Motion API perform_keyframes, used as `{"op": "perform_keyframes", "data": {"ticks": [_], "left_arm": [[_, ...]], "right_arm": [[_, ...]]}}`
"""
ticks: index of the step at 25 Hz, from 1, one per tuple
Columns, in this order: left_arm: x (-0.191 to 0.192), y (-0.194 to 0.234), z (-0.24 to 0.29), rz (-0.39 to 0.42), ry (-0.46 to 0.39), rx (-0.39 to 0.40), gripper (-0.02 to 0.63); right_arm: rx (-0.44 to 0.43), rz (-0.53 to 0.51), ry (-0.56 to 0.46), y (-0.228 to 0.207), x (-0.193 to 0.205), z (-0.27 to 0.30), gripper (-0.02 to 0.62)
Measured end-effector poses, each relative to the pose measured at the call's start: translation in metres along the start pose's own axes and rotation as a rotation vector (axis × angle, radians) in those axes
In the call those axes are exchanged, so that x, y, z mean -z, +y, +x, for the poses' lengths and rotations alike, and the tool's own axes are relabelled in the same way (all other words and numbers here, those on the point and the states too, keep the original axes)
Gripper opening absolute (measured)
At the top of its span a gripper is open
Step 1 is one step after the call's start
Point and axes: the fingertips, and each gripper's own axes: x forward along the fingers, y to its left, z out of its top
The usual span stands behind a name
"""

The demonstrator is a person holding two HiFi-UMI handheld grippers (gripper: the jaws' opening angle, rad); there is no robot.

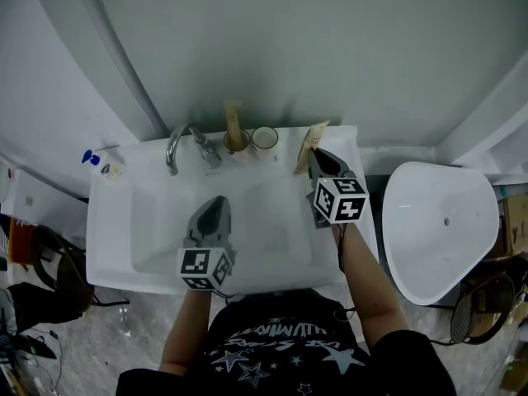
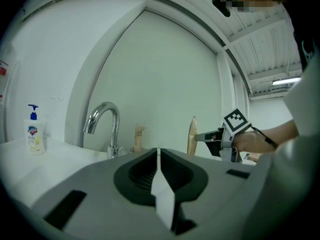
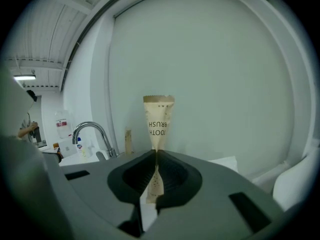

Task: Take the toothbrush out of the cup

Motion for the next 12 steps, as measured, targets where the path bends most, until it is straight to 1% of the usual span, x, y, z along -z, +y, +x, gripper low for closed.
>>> {"op": "perform_keyframes", "data": {"ticks": [5, 12], "left_arm": [[0.007, -0.02, 0.001, -0.002, 0.011, 0.008, 0.029], [0.008, -0.04, 0.011, 0.003, 0.011, 0.029, 0.028]], "right_arm": [[0.038, -0.021, 0.068, -0.024, 0.021, -0.023, 0.029], [0.097, -0.04, 0.195, -0.063, 0.051, -0.042, 0.029]]}}
